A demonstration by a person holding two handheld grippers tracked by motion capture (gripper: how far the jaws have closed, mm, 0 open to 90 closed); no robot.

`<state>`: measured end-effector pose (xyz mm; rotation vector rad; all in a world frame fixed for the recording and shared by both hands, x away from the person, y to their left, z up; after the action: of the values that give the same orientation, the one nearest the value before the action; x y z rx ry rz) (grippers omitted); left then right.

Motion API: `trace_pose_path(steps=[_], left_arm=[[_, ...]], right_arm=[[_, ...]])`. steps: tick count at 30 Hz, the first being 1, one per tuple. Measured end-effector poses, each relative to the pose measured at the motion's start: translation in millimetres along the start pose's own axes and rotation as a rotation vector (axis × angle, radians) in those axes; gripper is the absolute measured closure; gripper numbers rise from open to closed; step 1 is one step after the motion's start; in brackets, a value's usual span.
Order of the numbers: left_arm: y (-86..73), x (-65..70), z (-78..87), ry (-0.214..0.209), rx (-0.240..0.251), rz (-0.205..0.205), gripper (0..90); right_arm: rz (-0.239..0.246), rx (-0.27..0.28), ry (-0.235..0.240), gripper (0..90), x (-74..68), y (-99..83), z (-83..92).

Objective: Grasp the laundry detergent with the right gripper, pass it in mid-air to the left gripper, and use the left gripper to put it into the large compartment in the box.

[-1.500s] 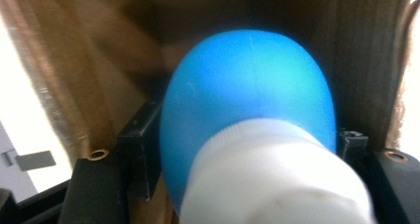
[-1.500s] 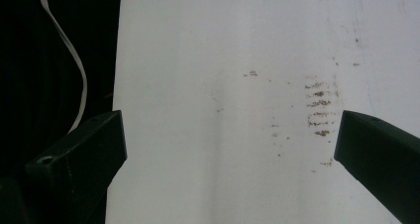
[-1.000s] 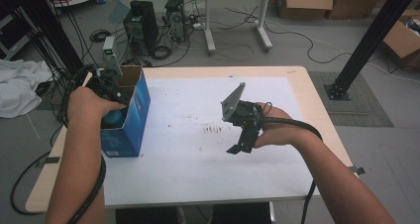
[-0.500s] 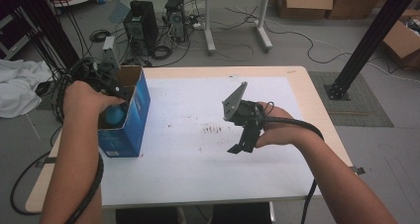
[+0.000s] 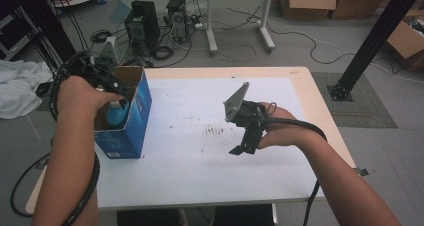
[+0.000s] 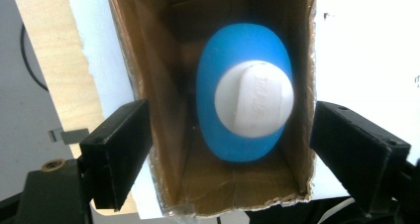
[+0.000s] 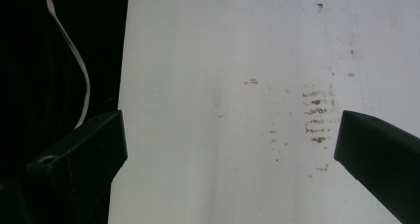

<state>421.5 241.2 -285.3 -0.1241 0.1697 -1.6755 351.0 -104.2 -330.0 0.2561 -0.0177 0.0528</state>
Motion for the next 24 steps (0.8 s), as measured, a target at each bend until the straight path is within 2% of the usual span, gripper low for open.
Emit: trace_pose_path(steps=[11, 24], left_arm=[[-3.4, 1.6, 12.4, 0.026, 0.009, -0.032, 9.2], [-6.5, 5.3, 25.9, 0.044, 0.036, -0.067, 8.5]], right_arm=[[-0.003, -0.001, -0.006, 0.0, -0.9, 0.1, 2.3], [-0.015, -0.009, -0.006, 0.0, -1.0, -1.3, 2.6]])
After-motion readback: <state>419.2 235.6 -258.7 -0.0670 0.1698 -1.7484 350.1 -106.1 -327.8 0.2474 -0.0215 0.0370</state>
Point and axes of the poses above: each handheld gripper's, and its own axes: z roughly backward along the jaws, y roughly out of its top, x roughly to its right, the point moved 6 cm from there along -z, roughly forward along the jaws, and after that the axes turned 14 degrees about -x, right-handed, at the moved point
